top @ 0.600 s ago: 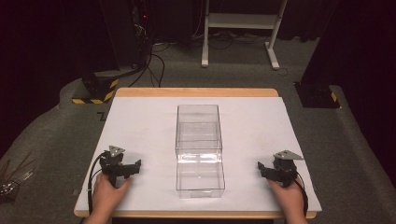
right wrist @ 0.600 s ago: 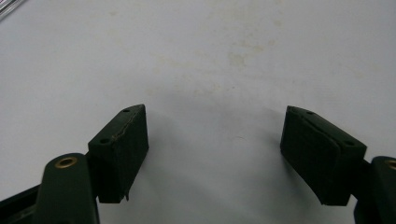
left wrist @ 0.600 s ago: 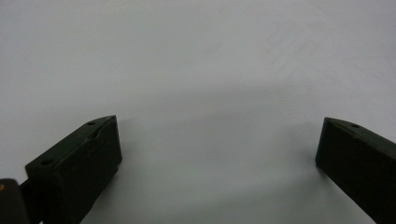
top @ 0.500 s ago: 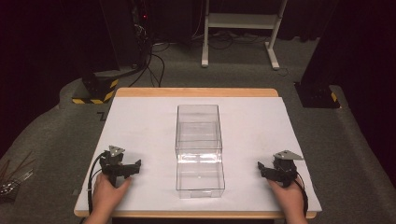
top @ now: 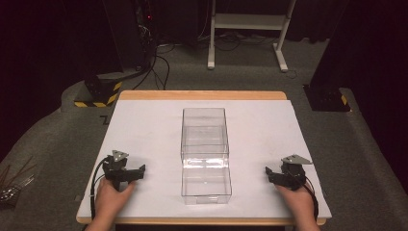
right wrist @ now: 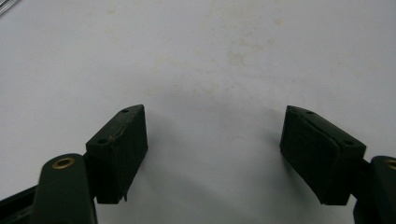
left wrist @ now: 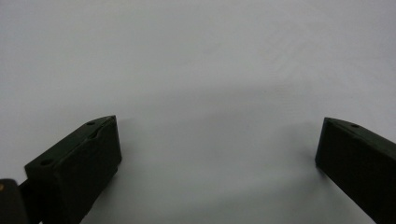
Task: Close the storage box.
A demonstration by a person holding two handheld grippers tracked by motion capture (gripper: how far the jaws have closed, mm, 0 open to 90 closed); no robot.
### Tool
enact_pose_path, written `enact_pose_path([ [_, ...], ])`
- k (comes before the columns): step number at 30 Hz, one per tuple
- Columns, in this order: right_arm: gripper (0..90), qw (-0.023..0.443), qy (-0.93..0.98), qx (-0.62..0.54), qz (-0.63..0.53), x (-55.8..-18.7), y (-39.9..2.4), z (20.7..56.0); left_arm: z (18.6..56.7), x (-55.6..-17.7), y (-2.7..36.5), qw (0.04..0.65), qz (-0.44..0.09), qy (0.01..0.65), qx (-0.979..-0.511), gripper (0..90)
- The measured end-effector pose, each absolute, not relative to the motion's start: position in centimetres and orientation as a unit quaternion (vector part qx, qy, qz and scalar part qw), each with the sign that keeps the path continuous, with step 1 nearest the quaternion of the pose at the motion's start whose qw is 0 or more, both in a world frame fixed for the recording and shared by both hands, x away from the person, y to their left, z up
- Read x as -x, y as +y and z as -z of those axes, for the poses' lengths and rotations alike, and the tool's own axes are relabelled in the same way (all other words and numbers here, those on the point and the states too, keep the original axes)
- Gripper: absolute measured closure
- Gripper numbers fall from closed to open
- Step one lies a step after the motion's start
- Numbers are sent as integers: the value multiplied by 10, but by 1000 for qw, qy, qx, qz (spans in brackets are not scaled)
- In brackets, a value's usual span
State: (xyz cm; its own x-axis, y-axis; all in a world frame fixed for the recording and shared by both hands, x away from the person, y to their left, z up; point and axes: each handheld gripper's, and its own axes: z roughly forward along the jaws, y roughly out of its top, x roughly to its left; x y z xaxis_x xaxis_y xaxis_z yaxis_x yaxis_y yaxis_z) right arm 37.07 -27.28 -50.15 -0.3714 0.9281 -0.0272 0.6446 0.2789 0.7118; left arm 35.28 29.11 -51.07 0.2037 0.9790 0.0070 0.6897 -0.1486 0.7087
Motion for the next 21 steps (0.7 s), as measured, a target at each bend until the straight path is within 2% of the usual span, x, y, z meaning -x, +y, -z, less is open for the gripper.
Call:
enact_pose_path([
  [21, 229, 242, 763, -489, -345, -363, -267, 495, 511, -353, 291, 296, -245, 582, -717, 5],
])
